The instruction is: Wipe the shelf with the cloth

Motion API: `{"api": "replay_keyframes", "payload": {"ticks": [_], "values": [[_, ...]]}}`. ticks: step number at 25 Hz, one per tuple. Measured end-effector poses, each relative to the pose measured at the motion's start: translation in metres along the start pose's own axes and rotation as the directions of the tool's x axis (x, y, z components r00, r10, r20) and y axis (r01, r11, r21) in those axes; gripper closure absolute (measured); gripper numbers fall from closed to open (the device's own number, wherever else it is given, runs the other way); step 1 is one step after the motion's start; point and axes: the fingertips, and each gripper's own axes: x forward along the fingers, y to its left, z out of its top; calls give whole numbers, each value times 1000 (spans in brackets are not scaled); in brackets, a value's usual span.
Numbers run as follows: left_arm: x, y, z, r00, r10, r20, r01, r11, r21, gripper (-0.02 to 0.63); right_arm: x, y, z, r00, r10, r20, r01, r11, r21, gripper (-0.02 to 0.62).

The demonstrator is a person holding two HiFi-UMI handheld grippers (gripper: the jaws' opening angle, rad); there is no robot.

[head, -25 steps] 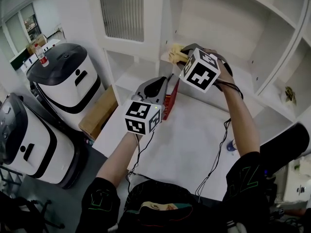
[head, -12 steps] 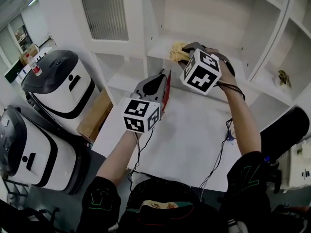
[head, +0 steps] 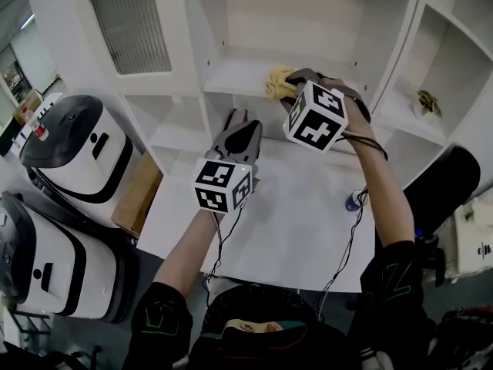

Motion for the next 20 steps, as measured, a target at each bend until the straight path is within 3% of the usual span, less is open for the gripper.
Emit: {"api": "replay_keyframes", "payload": {"ticks": [20], "values": [[42, -74, -19, 985, -169, -29, 167, 985, -39, 606, -54, -13, -108, 976, -93, -195, 113, 989, 93, 468]]}}
